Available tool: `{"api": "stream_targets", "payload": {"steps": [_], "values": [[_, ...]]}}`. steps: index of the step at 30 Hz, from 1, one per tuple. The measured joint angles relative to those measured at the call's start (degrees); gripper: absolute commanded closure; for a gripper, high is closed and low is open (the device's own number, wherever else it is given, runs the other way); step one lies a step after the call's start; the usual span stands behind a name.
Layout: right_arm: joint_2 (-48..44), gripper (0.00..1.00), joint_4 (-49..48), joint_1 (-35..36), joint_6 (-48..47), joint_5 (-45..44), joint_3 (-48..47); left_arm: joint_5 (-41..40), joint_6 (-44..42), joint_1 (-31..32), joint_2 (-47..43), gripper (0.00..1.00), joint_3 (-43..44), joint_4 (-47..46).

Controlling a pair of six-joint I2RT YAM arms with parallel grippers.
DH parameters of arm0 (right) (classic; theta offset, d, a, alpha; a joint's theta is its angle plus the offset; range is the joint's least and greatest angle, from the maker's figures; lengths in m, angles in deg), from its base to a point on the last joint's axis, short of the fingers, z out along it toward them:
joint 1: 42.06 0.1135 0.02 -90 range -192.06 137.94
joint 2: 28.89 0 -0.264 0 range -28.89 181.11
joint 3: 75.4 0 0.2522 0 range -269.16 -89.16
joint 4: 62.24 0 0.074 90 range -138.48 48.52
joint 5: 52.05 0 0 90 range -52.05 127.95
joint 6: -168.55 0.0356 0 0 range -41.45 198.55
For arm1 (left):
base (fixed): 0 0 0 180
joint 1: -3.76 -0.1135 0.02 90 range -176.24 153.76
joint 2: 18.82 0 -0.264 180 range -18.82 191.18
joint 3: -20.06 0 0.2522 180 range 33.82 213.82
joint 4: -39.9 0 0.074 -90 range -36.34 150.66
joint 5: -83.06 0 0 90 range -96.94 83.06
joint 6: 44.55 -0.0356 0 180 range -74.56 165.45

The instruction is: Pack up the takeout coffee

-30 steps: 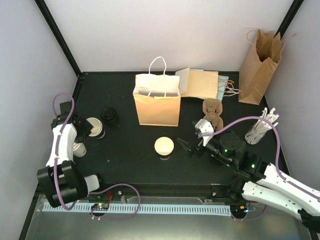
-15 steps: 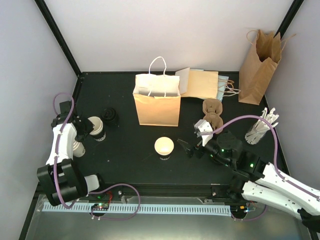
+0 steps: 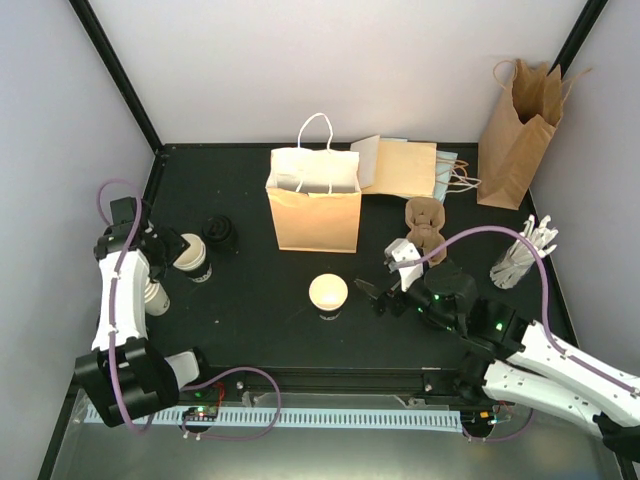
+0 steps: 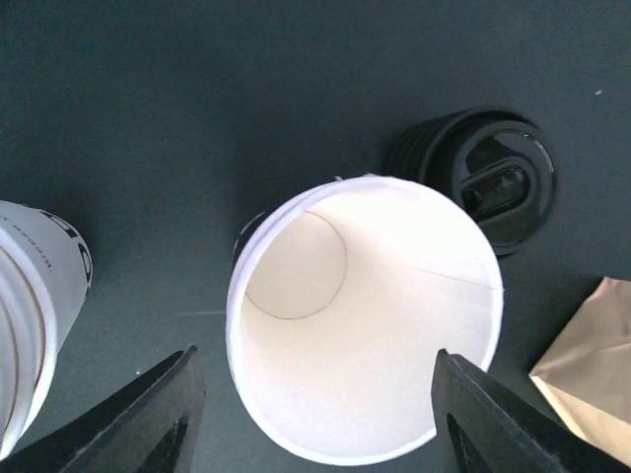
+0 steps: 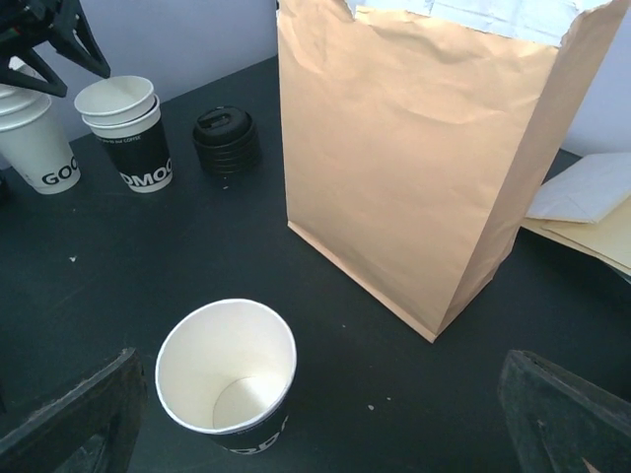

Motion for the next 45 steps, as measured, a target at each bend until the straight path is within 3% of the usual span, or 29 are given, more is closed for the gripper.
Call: {"api": "stream_targets", "payload": {"steps": [8, 17, 23, 28, 32, 35, 40, 45], "values": [[4.2, 0.0, 5.0, -0.7, 3.7, -2.4, -4.7, 0.8, -0.2, 0.0, -3.3, 0.19, 3.9, 3.3], [20.0, 0.0, 23.4, -2.7, 16.1, -11.6, -21.3, 4.3, -2.0, 3.9, -9.3, 0.1, 9.2, 5.6], [21.2, 0.05, 29.2, -3.6, 19.8, -12.9, -21.9, 3.3, -0.8, 20.8, -11.8, 0.1, 12.9, 6.1], [21.2, 0.03, 32.6, -12.2, 23.5, -10.0, -21.3, 1.9, -0.2, 34.2, -12.3, 0.11, 13.5, 5.9], [21.2, 0.01, 35.7, -20.0, 25.9, -5.7, -19.9, 5.0, -2.2, 39.7, -15.3, 0.11, 8.8, 3.4], [21.0, 0.06, 37.8, -22.8, 29.1, -3.4, -17.5, 7.8, -3.3, 43.9, -17.6, 0.11, 3.1, 1.0], [18.3, 0.07, 38.9, -25.7, 34.4, -0.5, -9.4, 11.1, -4.1, 49.2, -19.6, 0.11, -4.8, -3.7], [17.9, 0.07, 39.0, -26.1, 38.5, 0.9, -4.9, 13.5, -5.9, 51.7, -20.3, 0.09, -7.5, -8.3]]}}
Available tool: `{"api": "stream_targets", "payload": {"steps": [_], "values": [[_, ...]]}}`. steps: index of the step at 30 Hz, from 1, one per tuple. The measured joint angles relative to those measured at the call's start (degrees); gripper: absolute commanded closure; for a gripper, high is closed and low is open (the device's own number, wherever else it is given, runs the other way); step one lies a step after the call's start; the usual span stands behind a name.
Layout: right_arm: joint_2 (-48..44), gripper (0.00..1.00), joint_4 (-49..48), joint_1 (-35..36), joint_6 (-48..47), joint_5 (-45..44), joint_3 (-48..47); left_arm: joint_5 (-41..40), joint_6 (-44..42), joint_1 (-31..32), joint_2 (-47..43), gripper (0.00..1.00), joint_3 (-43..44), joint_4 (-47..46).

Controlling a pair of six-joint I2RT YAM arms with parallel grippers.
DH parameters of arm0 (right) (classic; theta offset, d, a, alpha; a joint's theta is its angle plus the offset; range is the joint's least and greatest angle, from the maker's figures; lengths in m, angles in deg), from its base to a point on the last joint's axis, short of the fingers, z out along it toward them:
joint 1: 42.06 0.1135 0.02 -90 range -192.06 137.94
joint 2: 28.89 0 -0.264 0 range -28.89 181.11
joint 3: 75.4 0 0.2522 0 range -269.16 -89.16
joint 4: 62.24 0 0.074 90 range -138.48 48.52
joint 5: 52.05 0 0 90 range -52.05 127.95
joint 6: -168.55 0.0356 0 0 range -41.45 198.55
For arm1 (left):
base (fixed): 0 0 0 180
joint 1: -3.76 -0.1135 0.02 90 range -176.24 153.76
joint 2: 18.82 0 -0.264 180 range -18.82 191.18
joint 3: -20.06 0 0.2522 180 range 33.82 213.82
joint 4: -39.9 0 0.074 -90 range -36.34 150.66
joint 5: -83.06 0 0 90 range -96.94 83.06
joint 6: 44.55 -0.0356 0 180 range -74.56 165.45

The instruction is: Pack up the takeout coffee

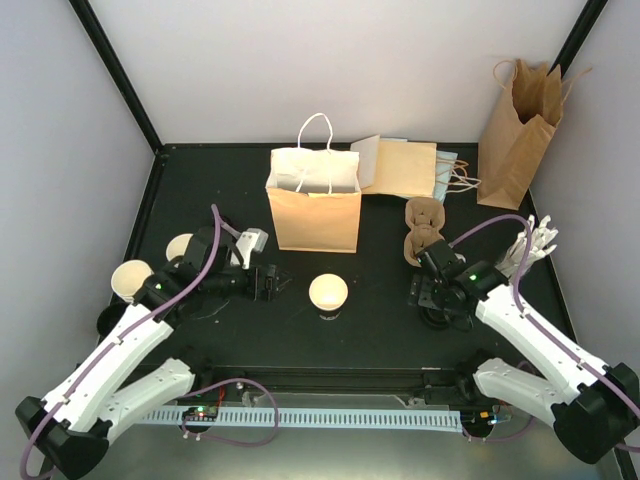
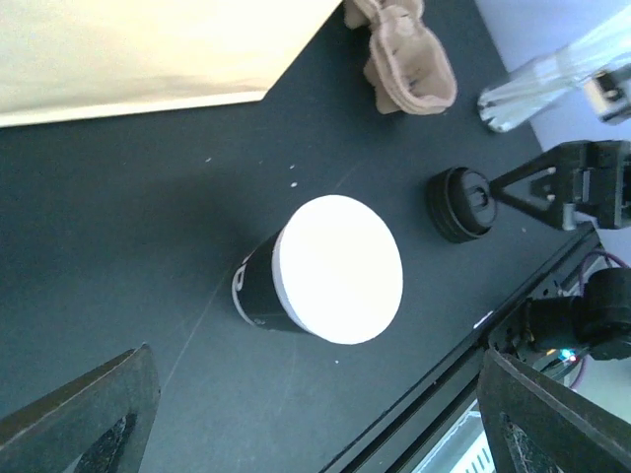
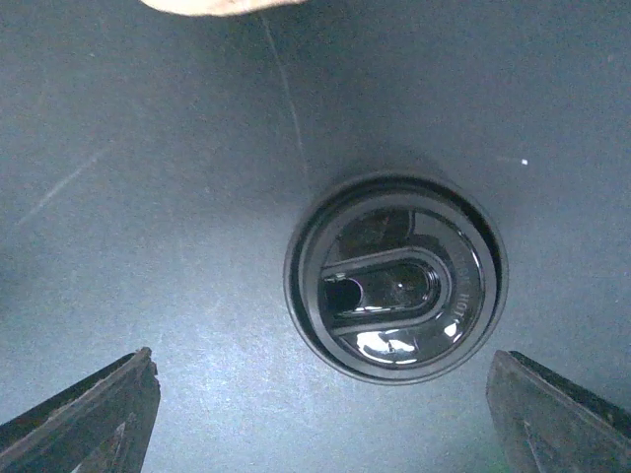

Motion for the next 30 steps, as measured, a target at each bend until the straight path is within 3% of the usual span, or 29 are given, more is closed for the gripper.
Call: {"api": "stream_targets", "payload": {"steps": [9, 18, 30], "values": [[1.9, 0.12, -1.3, -2.4, 4.0, 0.9, 2.1, 3.1, -3.1, 0.6, -1.2, 0.09, -3.2, -6.6], [5.7, 0.14, -4.0, -9.8, 2.2, 3.1, 4.0, 4.6, -4.6, 0.8, 0.7, 0.09, -3.2, -9.2], [10.3, 0.16, -6.3, -11.1, 1.2, 4.7, 4.7, 4.6, -4.9, 0.8, 0.8, 0.08, -4.2, -11.4]]}}
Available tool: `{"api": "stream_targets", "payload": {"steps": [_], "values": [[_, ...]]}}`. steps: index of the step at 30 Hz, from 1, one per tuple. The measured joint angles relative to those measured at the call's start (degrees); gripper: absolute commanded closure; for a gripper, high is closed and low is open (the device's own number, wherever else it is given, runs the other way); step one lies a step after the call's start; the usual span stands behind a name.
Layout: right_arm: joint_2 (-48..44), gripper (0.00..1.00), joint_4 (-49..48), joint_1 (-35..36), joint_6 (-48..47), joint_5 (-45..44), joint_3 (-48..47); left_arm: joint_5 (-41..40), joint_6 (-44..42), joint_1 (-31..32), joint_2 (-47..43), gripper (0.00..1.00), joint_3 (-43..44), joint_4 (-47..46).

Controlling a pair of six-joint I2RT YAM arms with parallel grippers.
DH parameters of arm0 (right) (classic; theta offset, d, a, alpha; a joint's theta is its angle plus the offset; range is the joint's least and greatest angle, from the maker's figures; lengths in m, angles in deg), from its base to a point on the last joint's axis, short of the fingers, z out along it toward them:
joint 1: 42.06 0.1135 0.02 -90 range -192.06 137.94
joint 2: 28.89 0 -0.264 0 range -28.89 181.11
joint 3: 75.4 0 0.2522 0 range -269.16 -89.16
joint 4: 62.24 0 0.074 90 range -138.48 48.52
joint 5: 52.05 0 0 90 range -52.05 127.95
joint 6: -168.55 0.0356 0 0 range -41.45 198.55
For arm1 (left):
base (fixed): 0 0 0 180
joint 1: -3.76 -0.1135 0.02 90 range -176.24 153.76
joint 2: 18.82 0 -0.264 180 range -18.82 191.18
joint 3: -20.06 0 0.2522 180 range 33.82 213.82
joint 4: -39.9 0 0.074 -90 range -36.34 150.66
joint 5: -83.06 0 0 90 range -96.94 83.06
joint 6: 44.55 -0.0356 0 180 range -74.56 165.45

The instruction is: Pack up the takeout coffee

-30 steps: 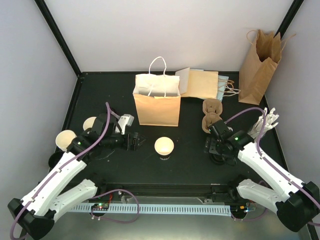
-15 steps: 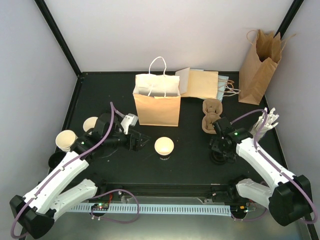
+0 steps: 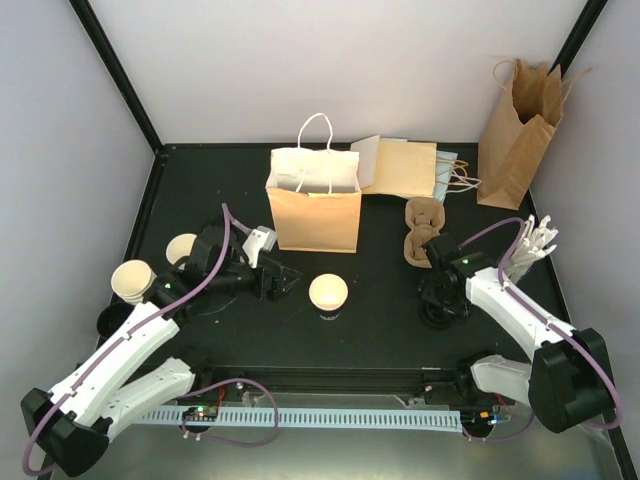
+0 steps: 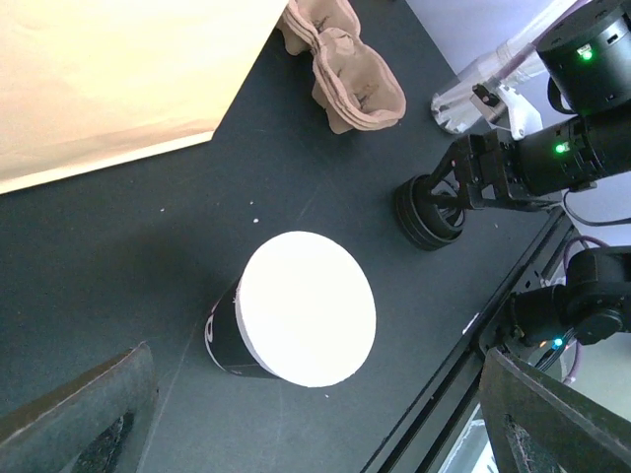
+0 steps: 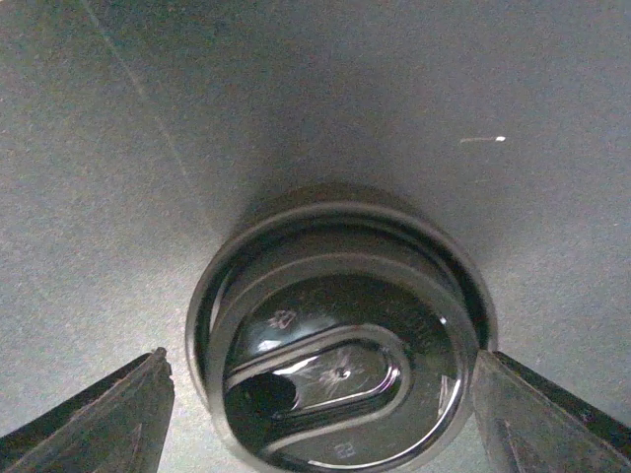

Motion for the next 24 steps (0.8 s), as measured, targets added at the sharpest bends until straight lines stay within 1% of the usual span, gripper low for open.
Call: {"api": "stream_targets", "payload": {"steps": [6, 10, 15, 24], "values": [[1.0, 0.18, -0.4, -0.4, -0.1, -0.1, 0.0, 0.0, -0.6, 0.0, 0.3, 0.08, 0.0, 0.0], [1.7, 0.17, -0.6, -0.5, -0.2, -0.5, 0.0, 0.0, -0.8, 0.0, 0.4, 0.08, 0.0, 0.0], [3.0, 0.12, -0.8, -0.5, -0.2, -1.3, -0.2, 0.0, -0.9, 0.0, 1.0, 0.08, 0.0, 0.0], [2.6, 0.12, -0.6, -0.6, -0.2, -0.7, -0.2, -0.1, -1.2, 0.0, 1.1, 0.08, 0.0, 0.0]]}}
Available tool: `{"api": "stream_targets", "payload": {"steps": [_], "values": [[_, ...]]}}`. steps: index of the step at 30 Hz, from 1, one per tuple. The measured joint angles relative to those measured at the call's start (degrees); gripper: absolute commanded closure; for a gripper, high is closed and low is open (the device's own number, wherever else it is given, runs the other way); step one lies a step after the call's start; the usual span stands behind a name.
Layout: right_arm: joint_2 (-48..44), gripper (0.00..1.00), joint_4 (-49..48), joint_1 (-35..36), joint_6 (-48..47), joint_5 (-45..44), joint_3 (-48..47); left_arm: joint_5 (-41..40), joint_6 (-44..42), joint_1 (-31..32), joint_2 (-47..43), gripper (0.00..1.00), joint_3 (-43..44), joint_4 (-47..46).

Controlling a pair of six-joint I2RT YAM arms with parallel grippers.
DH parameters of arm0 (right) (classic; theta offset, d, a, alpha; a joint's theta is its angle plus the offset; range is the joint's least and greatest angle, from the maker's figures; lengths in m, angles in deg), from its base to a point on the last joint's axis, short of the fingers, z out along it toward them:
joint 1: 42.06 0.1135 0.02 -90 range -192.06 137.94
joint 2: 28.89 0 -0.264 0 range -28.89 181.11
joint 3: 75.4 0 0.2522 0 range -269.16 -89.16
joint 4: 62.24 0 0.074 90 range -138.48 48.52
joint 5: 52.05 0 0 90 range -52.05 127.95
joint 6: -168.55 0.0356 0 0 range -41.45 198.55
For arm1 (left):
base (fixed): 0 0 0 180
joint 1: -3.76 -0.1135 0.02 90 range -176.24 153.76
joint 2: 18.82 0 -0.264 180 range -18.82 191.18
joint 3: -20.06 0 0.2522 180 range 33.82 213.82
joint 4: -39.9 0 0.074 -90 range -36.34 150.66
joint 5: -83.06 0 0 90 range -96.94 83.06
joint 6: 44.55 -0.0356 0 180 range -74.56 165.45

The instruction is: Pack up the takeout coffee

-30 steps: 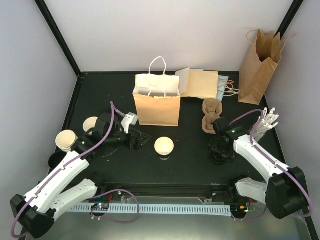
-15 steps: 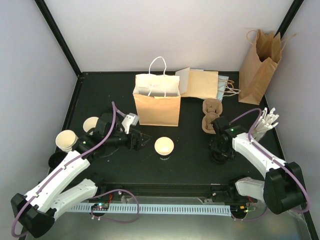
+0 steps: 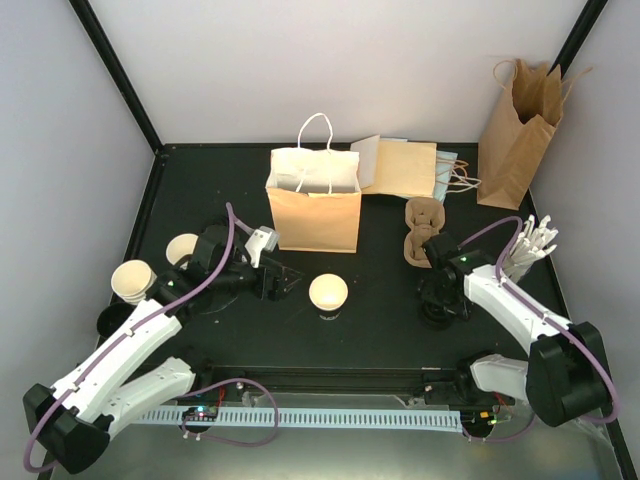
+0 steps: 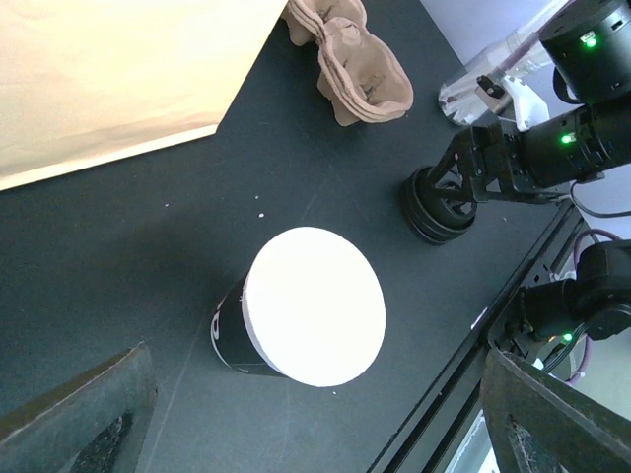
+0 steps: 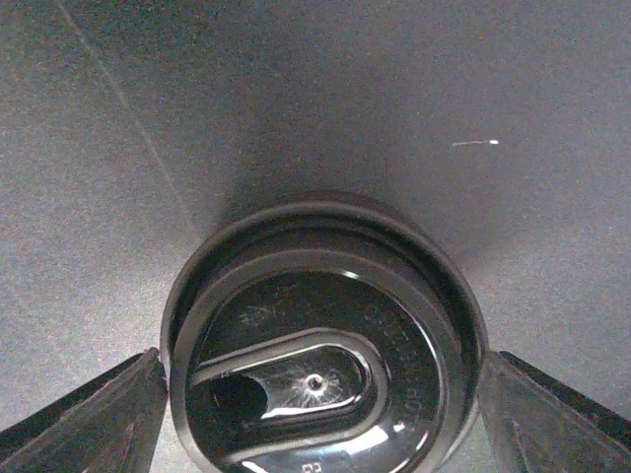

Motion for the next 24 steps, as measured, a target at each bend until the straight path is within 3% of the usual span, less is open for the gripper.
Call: {"api": "stream_targets", "payload": {"steps": [11, 24], "values": [[-4.7, 0.12, 1.5, -0.6, 0.3, 1.2, -0.6, 0.0, -0.3, 0.0, 0.5, 0.05, 0.0, 0.0], [-3.1, 0.17, -1.1, -2.2, 0.7, 3.7, 1.1, -0.4, -0.4, 0.0, 0.5, 0.03, 0.0, 0.0]]}}
